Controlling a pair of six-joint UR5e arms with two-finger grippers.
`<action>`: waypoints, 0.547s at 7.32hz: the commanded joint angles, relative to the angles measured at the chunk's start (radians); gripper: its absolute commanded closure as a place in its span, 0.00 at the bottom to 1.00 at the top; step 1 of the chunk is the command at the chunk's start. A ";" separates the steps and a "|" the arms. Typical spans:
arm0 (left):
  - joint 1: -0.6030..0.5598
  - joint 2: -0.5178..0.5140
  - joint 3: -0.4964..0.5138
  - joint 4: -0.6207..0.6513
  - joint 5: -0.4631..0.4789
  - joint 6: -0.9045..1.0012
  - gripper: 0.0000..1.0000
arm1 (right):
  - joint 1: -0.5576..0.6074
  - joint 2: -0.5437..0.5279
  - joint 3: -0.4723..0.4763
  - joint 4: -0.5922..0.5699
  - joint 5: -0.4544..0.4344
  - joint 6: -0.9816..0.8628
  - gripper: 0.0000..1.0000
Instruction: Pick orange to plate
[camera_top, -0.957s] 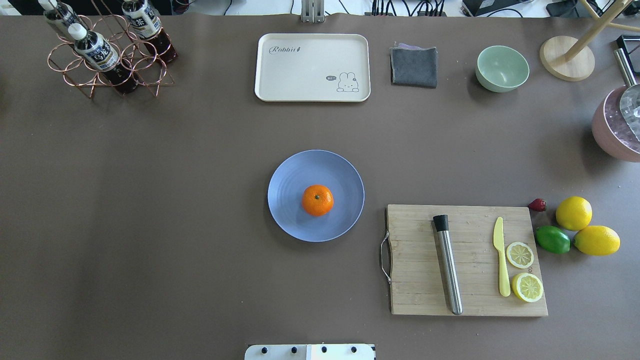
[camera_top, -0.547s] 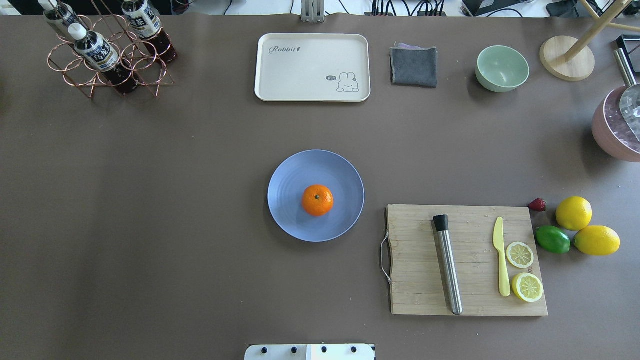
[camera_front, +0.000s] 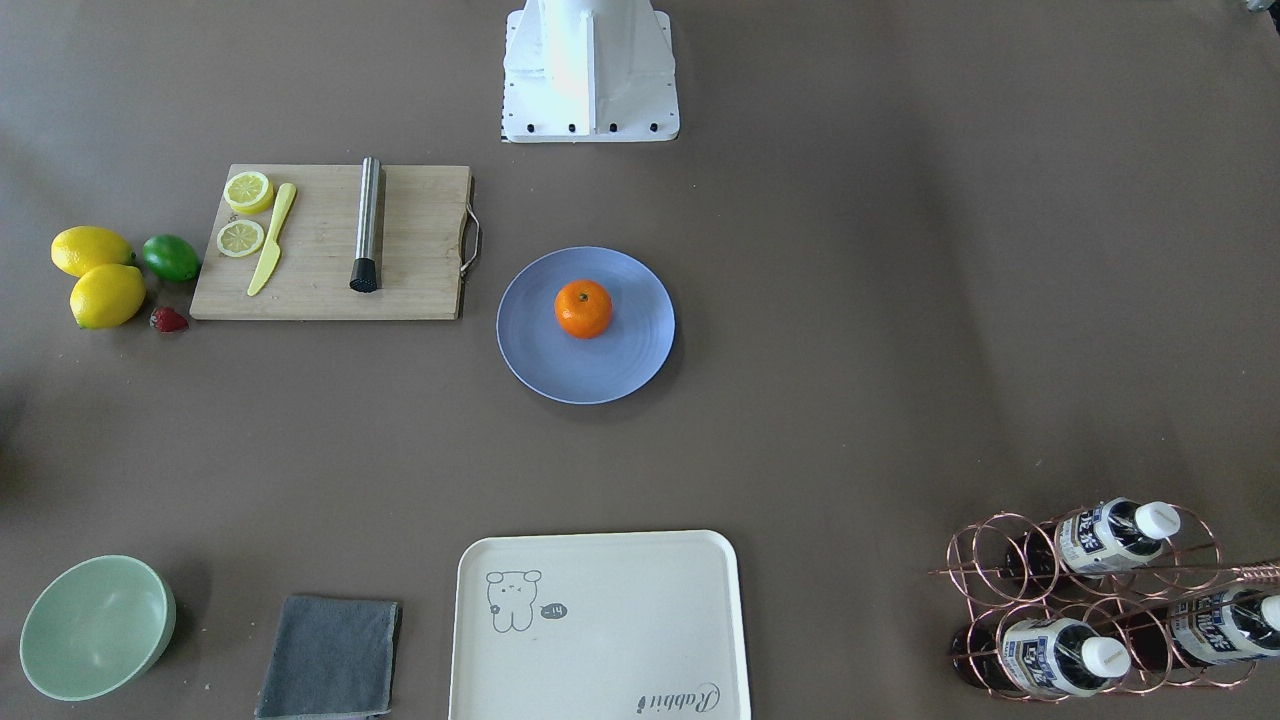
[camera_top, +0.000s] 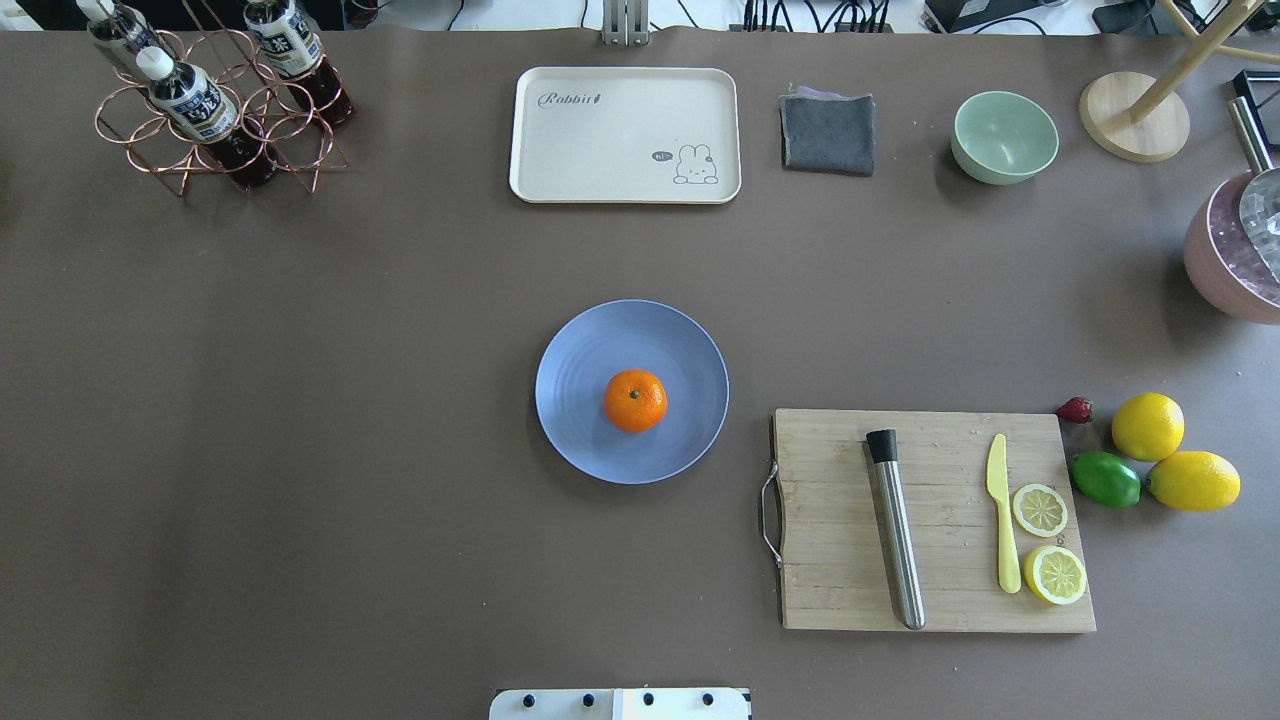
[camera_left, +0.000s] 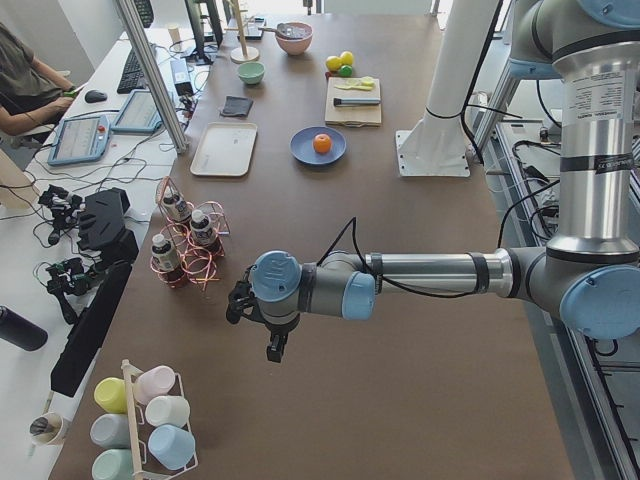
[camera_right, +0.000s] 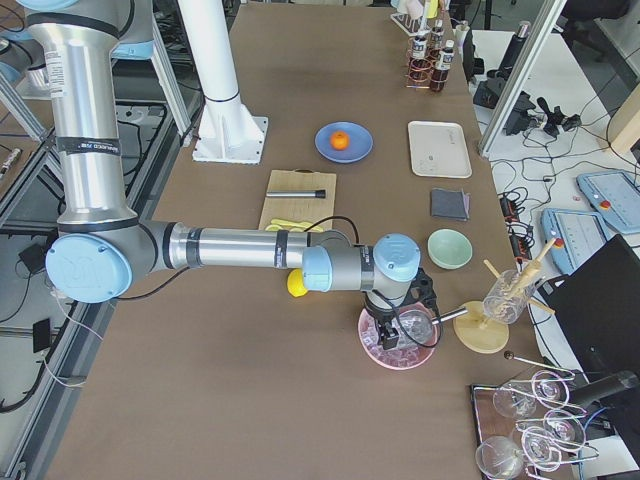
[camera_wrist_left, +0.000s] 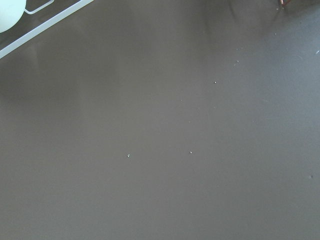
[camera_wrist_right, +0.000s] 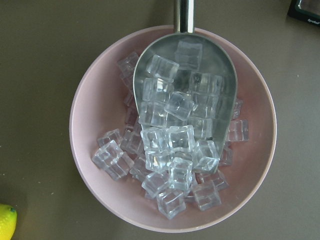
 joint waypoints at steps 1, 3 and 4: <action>-0.002 -0.001 -0.003 -0.002 0.001 0.000 0.02 | 0.003 0.009 0.025 -0.065 -0.001 -0.015 0.00; -0.002 -0.001 -0.005 -0.002 -0.001 0.002 0.02 | 0.008 -0.002 0.028 -0.065 0.000 -0.017 0.00; -0.002 -0.001 -0.005 -0.002 -0.001 0.002 0.02 | 0.008 -0.002 0.028 -0.065 0.000 -0.020 0.00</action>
